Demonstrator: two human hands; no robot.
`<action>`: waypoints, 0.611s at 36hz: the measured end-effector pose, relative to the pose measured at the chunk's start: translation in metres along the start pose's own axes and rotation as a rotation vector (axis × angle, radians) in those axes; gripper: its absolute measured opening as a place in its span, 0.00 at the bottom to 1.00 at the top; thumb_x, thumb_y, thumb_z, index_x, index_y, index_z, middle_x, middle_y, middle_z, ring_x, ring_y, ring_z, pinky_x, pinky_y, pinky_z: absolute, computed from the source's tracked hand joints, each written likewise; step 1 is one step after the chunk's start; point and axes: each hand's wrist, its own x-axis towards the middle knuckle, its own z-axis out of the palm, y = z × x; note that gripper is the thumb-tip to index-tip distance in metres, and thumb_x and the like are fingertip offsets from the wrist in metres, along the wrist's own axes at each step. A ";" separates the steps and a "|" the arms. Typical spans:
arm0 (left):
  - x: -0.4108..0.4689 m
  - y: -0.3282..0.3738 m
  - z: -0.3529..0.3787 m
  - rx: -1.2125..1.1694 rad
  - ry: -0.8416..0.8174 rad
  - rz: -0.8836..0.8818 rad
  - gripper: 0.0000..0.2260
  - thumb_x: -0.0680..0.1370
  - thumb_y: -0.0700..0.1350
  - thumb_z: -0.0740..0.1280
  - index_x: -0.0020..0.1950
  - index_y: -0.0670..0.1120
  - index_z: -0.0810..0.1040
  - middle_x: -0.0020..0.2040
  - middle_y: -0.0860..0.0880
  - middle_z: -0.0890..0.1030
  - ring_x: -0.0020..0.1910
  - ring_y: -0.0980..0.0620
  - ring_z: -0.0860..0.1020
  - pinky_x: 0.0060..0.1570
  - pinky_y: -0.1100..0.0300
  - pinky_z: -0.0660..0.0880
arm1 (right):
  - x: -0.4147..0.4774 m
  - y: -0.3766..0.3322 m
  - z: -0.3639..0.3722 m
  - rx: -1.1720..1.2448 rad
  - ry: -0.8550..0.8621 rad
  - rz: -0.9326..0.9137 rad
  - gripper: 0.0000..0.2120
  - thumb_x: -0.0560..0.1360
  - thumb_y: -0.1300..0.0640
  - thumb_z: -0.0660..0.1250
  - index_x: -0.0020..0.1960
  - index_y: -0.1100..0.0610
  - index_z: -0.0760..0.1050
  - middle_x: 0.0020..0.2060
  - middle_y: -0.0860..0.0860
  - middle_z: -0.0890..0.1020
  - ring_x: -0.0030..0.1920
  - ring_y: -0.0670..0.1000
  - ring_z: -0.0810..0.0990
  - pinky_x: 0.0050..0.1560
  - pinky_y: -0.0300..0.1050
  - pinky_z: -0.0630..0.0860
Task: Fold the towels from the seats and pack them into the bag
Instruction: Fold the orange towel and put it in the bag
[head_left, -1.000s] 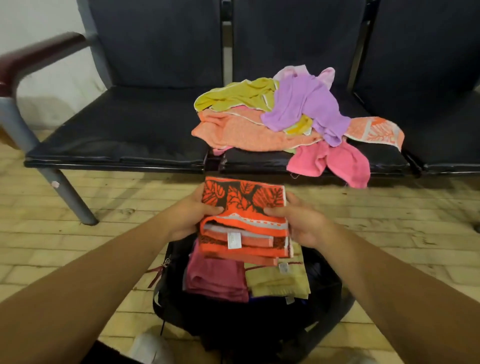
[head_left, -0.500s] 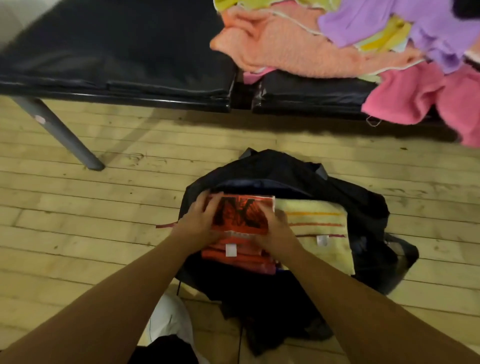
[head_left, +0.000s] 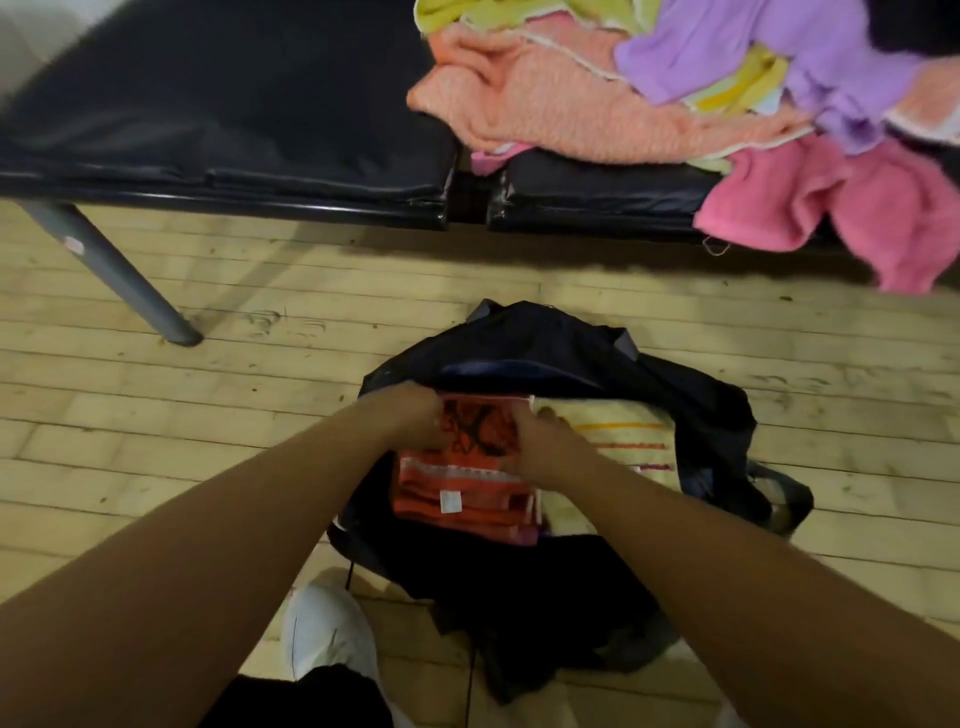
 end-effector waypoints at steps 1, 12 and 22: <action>-0.005 0.007 -0.021 0.022 0.032 0.002 0.14 0.80 0.53 0.64 0.57 0.46 0.81 0.55 0.46 0.83 0.54 0.47 0.80 0.51 0.59 0.73 | -0.005 -0.003 -0.023 -0.005 0.022 -0.019 0.33 0.75 0.45 0.71 0.74 0.55 0.61 0.64 0.62 0.72 0.63 0.64 0.74 0.62 0.53 0.74; -0.055 0.090 -0.204 -0.256 0.614 0.236 0.07 0.79 0.47 0.67 0.51 0.47 0.82 0.47 0.52 0.83 0.45 0.52 0.80 0.43 0.58 0.76 | -0.096 -0.002 -0.256 -0.065 0.476 -0.140 0.15 0.77 0.53 0.70 0.59 0.60 0.77 0.55 0.54 0.81 0.56 0.54 0.79 0.56 0.45 0.72; -0.015 0.168 -0.229 -0.259 0.697 0.261 0.12 0.75 0.50 0.68 0.50 0.42 0.82 0.51 0.46 0.81 0.53 0.47 0.78 0.50 0.56 0.71 | -0.107 0.103 -0.319 -0.132 0.812 0.044 0.08 0.75 0.62 0.68 0.44 0.69 0.78 0.42 0.65 0.80 0.46 0.64 0.78 0.44 0.47 0.64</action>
